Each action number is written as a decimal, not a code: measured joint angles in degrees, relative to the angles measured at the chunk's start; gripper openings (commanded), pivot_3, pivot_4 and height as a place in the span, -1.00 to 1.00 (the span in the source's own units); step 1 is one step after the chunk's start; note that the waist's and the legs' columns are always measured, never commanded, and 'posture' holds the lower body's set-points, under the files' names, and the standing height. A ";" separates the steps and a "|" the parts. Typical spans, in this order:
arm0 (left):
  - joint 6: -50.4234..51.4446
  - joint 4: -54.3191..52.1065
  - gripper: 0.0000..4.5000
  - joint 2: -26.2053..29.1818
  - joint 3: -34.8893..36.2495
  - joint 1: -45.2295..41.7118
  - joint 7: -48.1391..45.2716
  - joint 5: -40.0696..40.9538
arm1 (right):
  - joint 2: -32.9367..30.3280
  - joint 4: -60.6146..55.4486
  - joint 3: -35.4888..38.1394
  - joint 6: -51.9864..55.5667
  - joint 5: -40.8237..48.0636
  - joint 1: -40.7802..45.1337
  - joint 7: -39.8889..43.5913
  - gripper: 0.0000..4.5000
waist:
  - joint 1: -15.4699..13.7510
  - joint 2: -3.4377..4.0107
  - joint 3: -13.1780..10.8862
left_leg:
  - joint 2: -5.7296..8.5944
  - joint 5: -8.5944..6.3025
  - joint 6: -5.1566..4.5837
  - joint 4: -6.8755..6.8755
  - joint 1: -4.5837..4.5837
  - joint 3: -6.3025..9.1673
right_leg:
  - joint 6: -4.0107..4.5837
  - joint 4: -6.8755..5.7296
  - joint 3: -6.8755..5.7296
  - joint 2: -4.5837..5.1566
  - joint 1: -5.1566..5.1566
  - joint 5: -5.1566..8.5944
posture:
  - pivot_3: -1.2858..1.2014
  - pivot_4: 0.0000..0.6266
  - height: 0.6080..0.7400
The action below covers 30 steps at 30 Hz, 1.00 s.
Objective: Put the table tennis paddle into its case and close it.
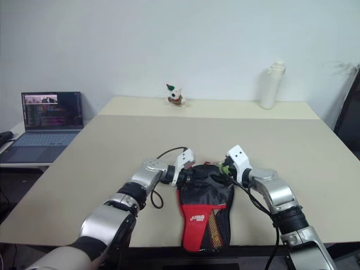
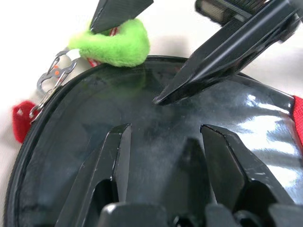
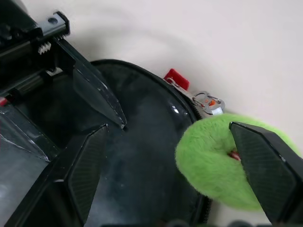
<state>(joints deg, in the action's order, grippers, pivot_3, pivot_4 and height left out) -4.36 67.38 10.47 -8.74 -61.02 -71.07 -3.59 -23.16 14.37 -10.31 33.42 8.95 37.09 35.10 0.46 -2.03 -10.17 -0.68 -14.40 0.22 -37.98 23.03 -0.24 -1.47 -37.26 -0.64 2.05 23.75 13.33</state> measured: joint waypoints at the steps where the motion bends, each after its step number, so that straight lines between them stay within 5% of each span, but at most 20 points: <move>1: -0.30 0.15 0.13 -0.30 -0.17 -0.12 0.26 -0.24 | 0.09 1.48 0.14 -0.81 -0.88 0.12 -0.83 0.74 | 0.00 0.00 0.00 | 0.00 0.00 0.00 0.00 0.00 0.00 | 0.00 0.00 0.00 0.01 0.00 0.00 | 0.03 -0.52 1.00; 13: -3.19 3.15 0.13 -2.71 -0.98 -1.36 2.97 -2.63 | 1.86 4.30 0.68 -1.86 -2.56 1.36 -2.89 -0.95 | -0.01 0.01 0.00 | -0.01 0.01 0.00 -0.11 -0.10 0.02 | 0.00 -0.19 0.01 0.03 -0.08 0.00 | 0.03 -0.52 1.00; 30: -2.58 3.94 0.13 -3.43 -0.49 -1.17 3.03 -2.55 | -5.19 -9.89 7.41 9.66 2.18 -5.27 -1.15 -0.98 | -0.42 0.08 0.07 | 0.05 0.01 0.00 -0.13 -0.14 0.07 | -0.02 -0.29 -0.02 0.09 -0.13 0.02 | 0.03 -0.52 1.00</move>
<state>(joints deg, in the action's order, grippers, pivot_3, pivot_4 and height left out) -6.94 71.32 7.04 -9.23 -62.19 -68.05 -6.14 -28.36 4.48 -2.90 43.08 11.12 31.82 33.95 0.04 -1.95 -10.11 -0.63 -14.39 0.21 -38.11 22.88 -0.18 -1.49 -37.54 -0.65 2.14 23.61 13.35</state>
